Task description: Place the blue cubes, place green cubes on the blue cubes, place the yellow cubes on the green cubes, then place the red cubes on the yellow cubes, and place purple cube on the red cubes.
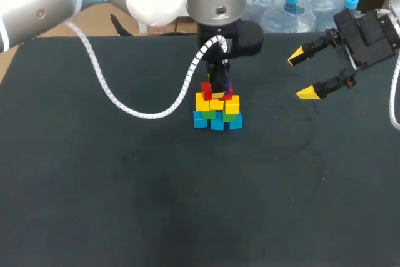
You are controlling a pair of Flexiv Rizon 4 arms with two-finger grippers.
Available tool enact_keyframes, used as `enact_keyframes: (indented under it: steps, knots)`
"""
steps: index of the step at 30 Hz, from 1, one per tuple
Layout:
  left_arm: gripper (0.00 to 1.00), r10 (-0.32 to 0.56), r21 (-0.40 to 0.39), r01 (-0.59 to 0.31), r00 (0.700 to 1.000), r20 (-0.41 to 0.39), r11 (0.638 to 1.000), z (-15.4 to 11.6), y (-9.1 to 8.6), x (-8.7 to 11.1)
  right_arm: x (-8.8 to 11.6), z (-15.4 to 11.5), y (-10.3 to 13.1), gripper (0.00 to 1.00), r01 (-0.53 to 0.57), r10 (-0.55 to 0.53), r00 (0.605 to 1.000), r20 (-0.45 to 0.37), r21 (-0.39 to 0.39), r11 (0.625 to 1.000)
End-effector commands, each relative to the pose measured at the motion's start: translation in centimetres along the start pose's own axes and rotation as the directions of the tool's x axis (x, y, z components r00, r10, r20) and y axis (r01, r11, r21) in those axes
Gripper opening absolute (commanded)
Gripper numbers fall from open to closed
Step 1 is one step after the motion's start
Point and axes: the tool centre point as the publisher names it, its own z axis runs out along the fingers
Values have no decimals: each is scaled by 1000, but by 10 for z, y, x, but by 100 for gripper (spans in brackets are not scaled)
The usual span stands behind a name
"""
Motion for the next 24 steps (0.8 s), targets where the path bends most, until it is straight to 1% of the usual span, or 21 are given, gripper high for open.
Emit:
enact_keyframes:
  steps: [1, 12, 24]
  knots:
    - [0, 6, 8, -6, 1000, -6, 1000, 0, 4, -2, 0, 0, 1, 100, 0, 0, 1000, 0, 2, 1000]
    - [0, 25, 26, -24, 1000, -11, 999, 3, 13, -8, 0, 0, 1, 100, 0, 0, 1000, 0, 2, 1000]
    - [0, 26, 38, -25, 999, -22, 999, 3, 10, -9, 0, 0, 1, 100, 0, 0, 1000, 0, 2, 1000]
